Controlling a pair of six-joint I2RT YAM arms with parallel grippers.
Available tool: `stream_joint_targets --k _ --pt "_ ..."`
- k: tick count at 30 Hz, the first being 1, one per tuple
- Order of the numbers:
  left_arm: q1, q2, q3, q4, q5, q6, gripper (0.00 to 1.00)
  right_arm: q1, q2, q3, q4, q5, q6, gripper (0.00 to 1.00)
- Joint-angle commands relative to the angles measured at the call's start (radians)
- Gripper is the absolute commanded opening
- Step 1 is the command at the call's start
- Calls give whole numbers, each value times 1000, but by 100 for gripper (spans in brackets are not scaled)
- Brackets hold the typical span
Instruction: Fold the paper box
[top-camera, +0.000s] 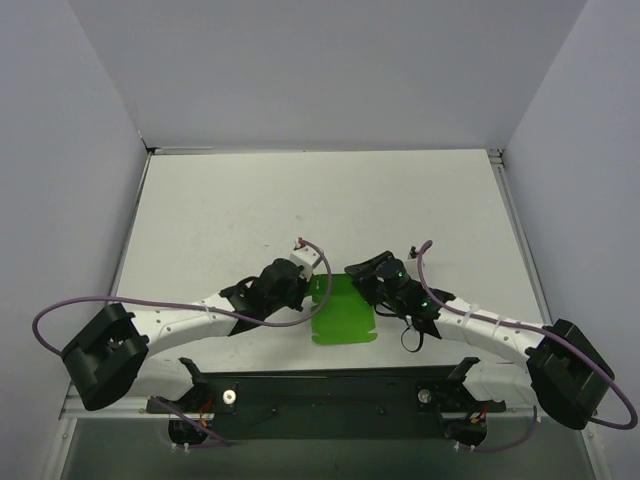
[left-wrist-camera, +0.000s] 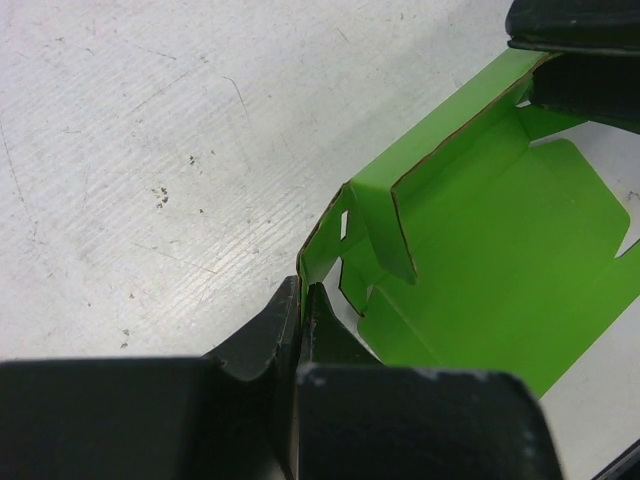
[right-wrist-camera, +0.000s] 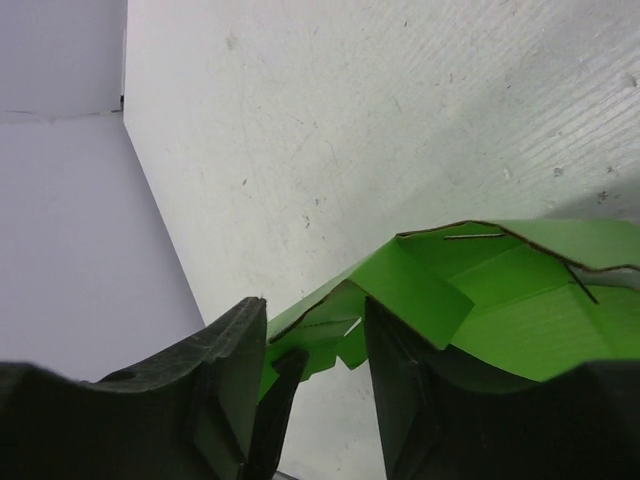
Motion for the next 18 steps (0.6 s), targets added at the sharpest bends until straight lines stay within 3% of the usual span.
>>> stream_joint_targets --k 1,2,12,15,17,18 --pt "-8 -29 -7 55 -19 -8 0 -15 33 17 65 -7 4 38" --pt "-8 -26 -6 52 -20 -9 0 -14 34 17 68 -10 3 30" --pt "-9 18 17 55 14 -35 0 -14 97 -32 151 -8 -2 2" --pt "-8 20 19 61 33 -40 0 -12 125 -64 235 2 -28 0" --pt "-8 20 17 64 46 -43 9 -9 136 -84 293 25 -45 0" --pt "-8 17 17 67 58 -46 19 -9 137 -98 307 33 -54 0"
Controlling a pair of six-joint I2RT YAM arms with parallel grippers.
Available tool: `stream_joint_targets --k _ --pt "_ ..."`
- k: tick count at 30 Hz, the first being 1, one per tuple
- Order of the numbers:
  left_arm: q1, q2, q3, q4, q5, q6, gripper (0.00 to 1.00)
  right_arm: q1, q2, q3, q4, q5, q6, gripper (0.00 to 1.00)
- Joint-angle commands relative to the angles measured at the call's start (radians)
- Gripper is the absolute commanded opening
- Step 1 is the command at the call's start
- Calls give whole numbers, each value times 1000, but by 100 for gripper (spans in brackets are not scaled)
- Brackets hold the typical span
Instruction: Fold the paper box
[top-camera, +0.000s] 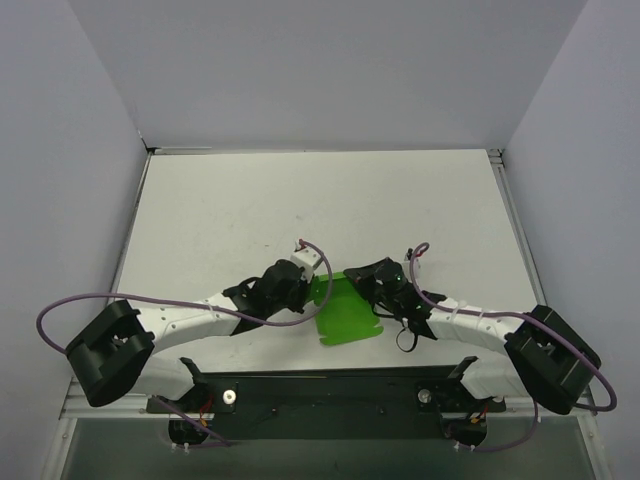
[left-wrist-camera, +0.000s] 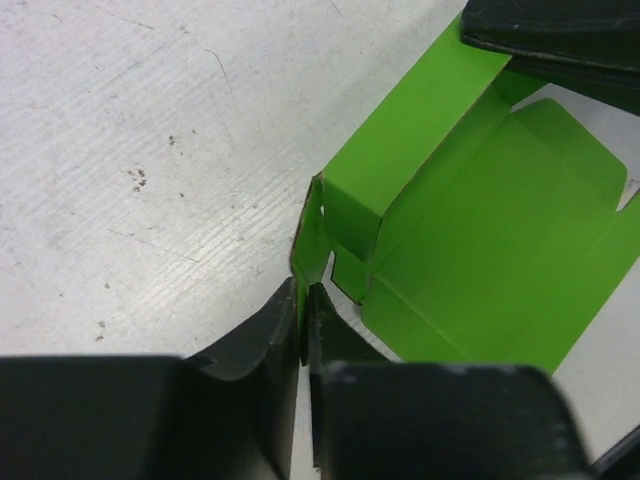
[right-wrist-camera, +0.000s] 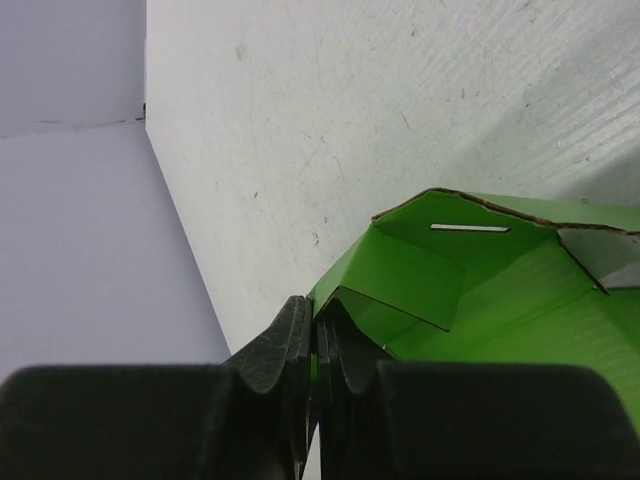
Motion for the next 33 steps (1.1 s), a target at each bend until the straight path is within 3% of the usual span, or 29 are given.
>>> stream_joint_targets --k 1,2,3,4,6,7,12,17,23,29,33 --pt "-4 -17 22 71 47 -13 26 5 24 -54 115 50 -76 0" --pt "-2 -23 20 71 50 -13 36 5 27 -63 151 55 -82 0" --pt "1 -32 16 69 58 -9 53 5 24 -70 162 58 -88 0" --pt "2 -53 11 71 61 -6 62 5 24 -75 173 58 -88 0" --pt "10 -80 -10 80 84 14 77 3 22 -75 172 61 -94 0" --pt "11 -106 -19 91 88 23 79 3 21 -75 173 59 -96 0" --pt "71 -228 -131 222 179 1 80 5 21 -80 185 56 -101 0" --pt "212 -304 -240 301 175 -128 80 3 15 -86 190 55 -101 0" --pt "219 -192 -188 224 93 -128 79 5 8 -83 190 56 -108 0" --pt "208 -51 -162 288 145 -93 77 5 12 -78 189 61 -116 0" --pt "168 26 -161 371 185 -61 65 11 7 -78 176 70 -121 0"
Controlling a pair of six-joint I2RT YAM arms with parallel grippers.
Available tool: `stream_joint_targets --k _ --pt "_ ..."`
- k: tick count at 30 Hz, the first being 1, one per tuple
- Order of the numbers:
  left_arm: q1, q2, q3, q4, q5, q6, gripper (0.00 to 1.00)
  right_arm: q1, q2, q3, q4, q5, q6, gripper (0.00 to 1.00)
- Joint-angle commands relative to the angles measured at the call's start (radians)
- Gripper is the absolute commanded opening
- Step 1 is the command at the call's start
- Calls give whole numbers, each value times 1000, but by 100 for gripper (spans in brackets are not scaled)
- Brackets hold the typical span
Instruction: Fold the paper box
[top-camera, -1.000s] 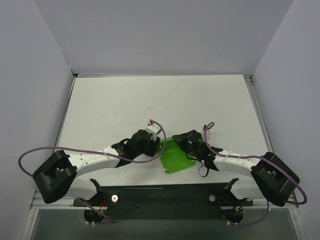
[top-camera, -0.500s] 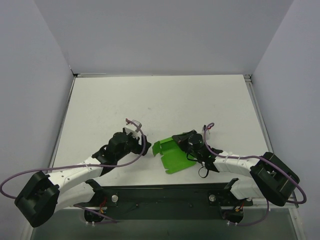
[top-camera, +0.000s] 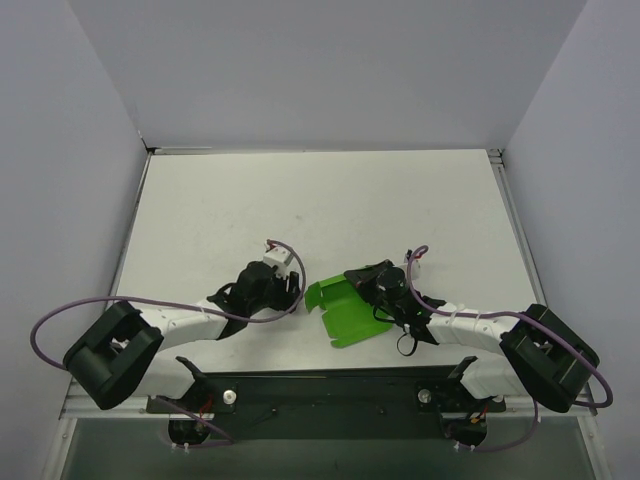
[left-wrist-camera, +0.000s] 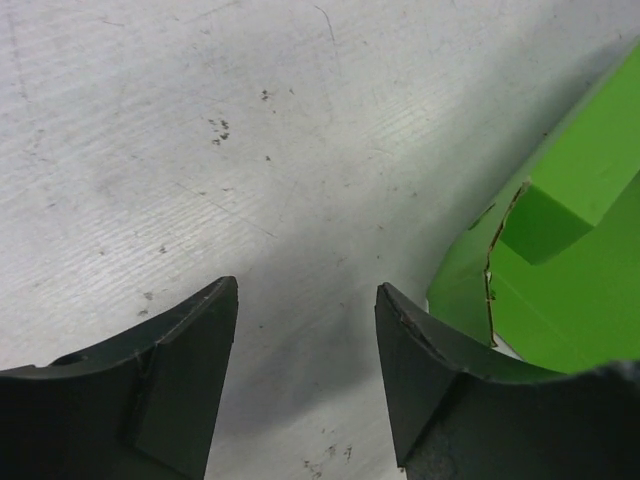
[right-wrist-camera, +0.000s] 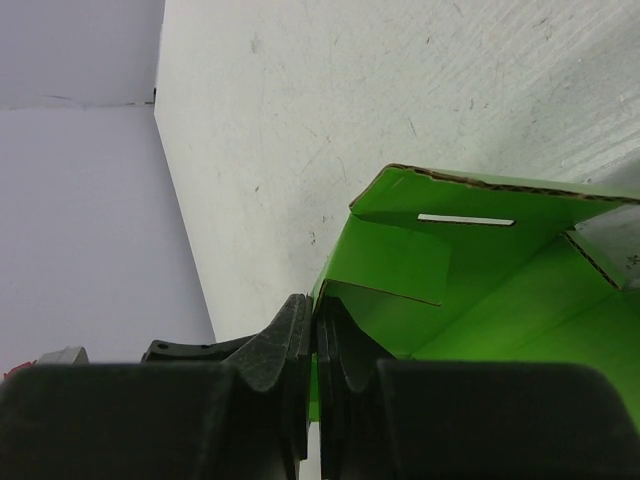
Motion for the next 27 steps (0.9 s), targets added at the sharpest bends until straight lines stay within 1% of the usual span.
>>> stream_joint_targets --k 1,4,7,8,10,14,18,27 --pt "-41 55 40 138 48 39 61 8 -13 -2 2 60 -39 0" --pt "-56 71 28 180 57 47 57 12 -22 1 -15 71 -42 0" --pt "-68 71 10 241 60 50 56 14 -25 4 -23 76 -48 0" --pt "-71 72 1 258 92 52 56 14 -25 6 -26 77 -45 0" --pt "-71 77 -6 309 109 53 55 14 -22 6 -23 76 -47 0" --pt "-78 98 0 344 149 65 48 17 -22 7 -26 74 -45 0" --pt "-93 137 5 376 172 73 45 17 -24 6 -30 79 -43 0" --pt "-121 193 -1 482 151 64 42 25 -27 0 -29 92 -45 0"
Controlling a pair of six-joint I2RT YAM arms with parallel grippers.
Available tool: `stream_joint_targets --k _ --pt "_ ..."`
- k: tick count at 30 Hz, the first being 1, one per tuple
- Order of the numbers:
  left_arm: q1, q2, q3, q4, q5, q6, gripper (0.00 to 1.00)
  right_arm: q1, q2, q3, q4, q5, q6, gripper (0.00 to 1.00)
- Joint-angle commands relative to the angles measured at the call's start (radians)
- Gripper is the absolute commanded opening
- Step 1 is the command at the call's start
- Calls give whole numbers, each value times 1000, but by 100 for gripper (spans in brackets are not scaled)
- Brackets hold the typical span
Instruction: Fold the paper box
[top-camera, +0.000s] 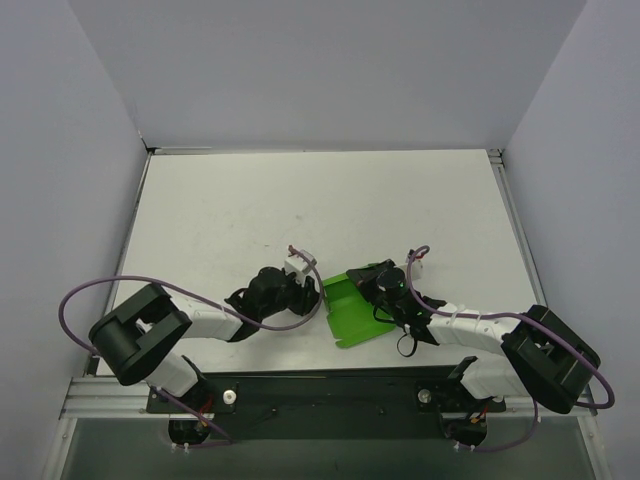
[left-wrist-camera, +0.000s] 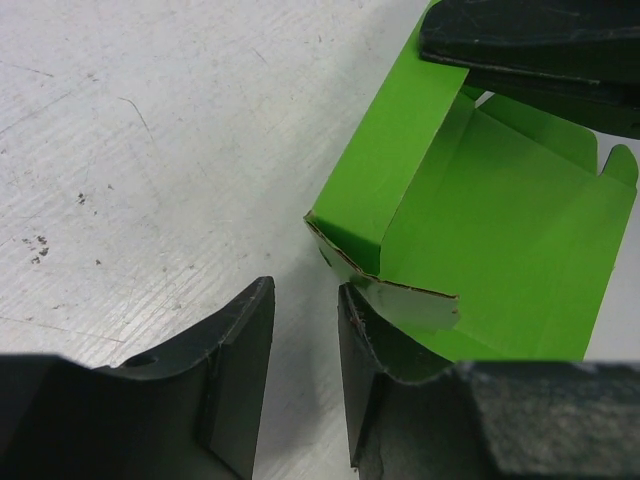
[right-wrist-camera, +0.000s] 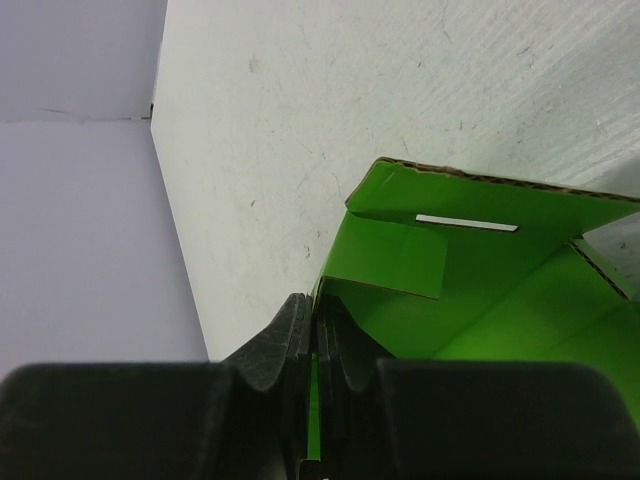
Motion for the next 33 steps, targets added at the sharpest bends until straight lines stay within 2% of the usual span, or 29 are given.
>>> stream_joint_targets --k 1,14,33 --pt "-19 20 4 151 19 -4 41 15 -19 -2 -15 50 -30 0" --pt "-48 69 -16 281 27 -21 39 21 -16 -5 -9 57 -31 0" --pt "-59 68 -74 375 42 -59 41 22 -25 -5 -18 57 -30 0"
